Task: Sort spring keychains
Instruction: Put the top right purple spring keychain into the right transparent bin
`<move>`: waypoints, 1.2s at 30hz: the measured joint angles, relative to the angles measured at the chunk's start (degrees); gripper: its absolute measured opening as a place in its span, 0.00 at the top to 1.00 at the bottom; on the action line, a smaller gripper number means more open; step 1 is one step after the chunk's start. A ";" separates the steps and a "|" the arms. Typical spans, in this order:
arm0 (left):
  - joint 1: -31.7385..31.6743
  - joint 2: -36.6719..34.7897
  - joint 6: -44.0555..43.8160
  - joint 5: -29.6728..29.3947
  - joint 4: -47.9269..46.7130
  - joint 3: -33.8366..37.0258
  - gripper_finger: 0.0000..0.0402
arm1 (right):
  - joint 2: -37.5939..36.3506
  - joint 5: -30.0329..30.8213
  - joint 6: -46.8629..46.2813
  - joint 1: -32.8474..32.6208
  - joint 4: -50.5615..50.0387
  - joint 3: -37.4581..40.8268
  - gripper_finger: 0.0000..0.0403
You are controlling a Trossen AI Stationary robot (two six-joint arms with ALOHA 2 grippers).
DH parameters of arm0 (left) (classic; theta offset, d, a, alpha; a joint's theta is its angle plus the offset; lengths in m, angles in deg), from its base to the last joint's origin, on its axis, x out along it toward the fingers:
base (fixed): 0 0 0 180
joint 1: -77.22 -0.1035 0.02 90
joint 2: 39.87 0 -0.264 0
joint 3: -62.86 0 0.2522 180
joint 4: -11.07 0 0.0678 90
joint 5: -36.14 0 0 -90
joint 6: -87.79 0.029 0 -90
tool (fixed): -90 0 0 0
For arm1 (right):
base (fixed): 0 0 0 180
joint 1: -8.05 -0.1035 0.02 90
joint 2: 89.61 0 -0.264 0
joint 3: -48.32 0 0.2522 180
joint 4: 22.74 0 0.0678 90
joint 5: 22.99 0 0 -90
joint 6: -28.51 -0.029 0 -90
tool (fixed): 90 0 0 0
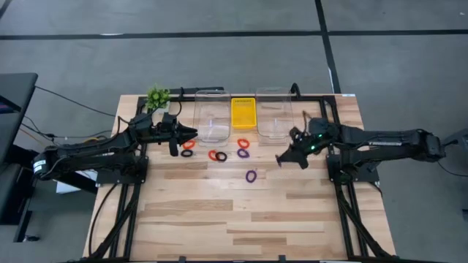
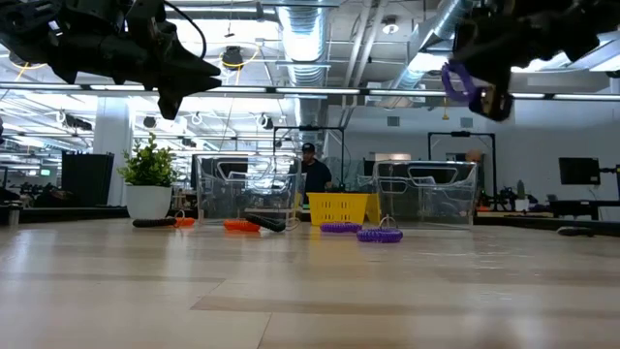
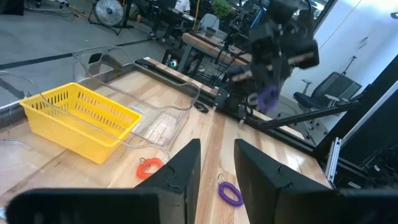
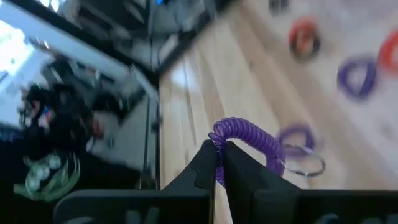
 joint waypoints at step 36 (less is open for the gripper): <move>0.00 0.00 -0.02 0.00 0.02 0.00 0.76 | 21.44 26.25 15.23 23.14 -0.18 -9.84 0.98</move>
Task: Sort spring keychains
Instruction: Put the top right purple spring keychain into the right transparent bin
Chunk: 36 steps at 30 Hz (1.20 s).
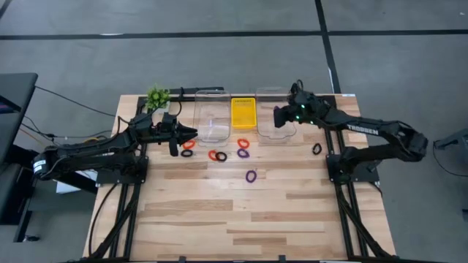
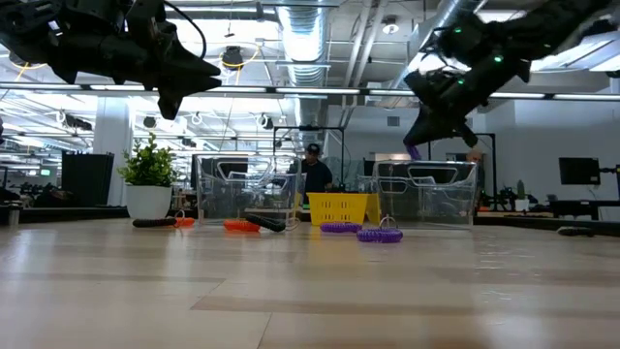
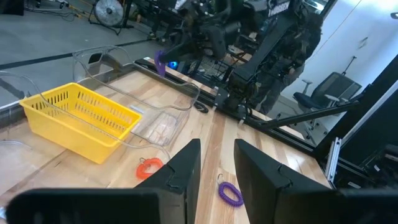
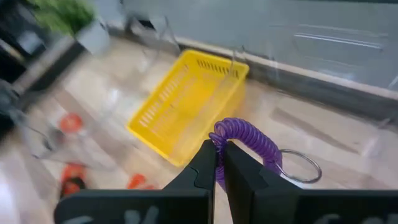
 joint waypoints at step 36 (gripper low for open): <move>0.02 0.02 -0.04 0.00 0.00 0.52 0.76 | 36.82 0.42 18.89 2.25 -39.91 -34.70 0.87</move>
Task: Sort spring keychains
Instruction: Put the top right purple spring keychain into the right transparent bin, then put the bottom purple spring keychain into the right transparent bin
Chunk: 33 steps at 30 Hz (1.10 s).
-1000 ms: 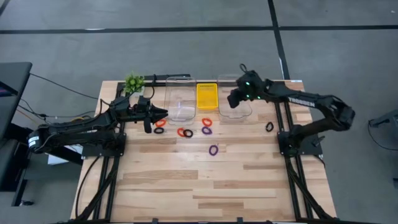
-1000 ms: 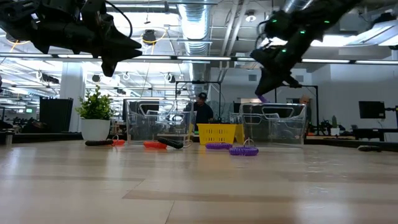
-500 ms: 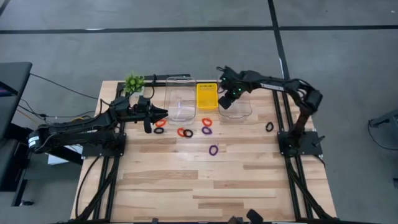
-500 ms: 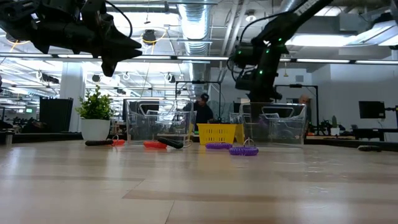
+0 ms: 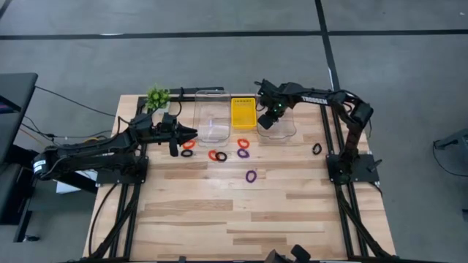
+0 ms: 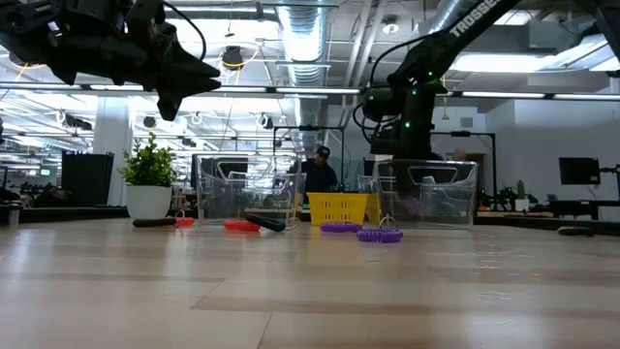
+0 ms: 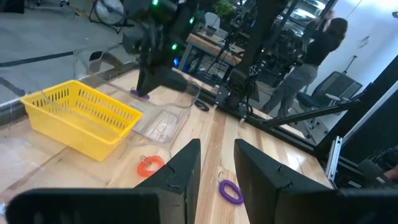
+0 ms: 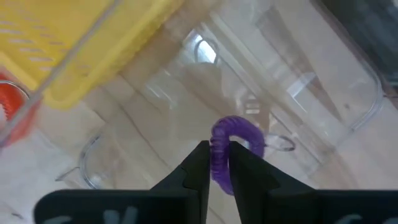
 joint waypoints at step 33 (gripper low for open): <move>9.00 0.00 -4.44 -0.02 0.07 0.84 0.76 | -22.89 5.81 15.87 -15.66 -3.25 -3.65 0.77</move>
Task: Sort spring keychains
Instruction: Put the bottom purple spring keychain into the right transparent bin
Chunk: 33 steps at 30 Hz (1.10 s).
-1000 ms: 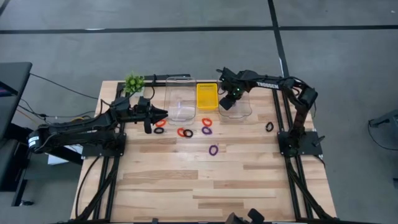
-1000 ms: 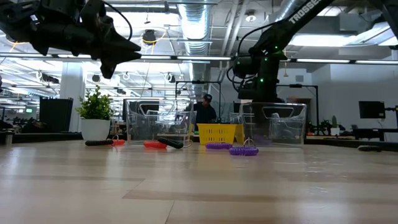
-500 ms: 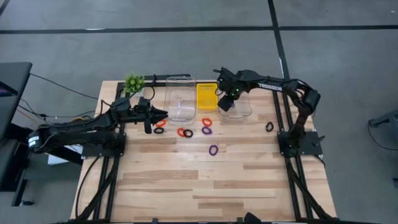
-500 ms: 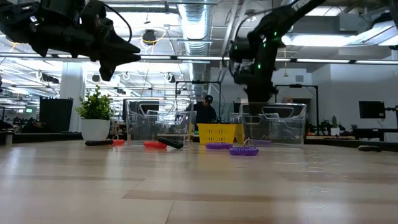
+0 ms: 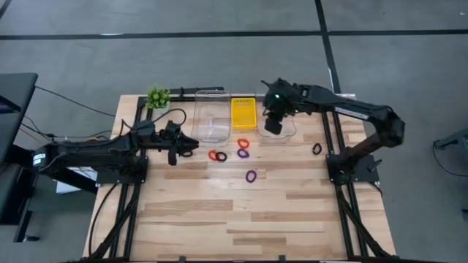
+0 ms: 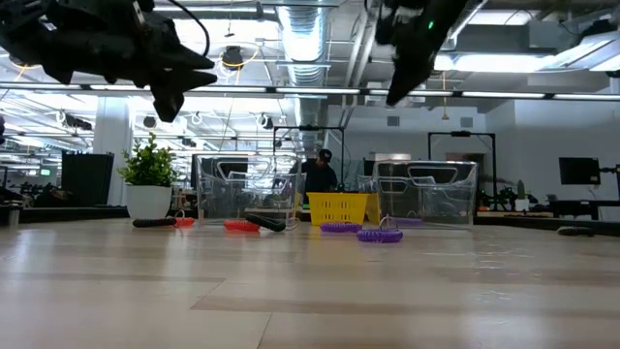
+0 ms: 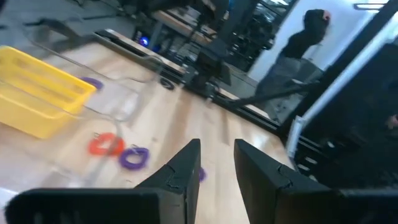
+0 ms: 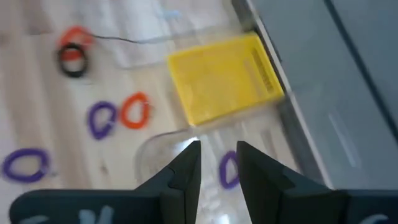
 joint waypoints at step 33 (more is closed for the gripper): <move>31.53 10.95 -23.99 -31.39 3.10 -0.13 0.76 | 18.27 0.03 -5.90 -29.26 2.45 3.78 0.77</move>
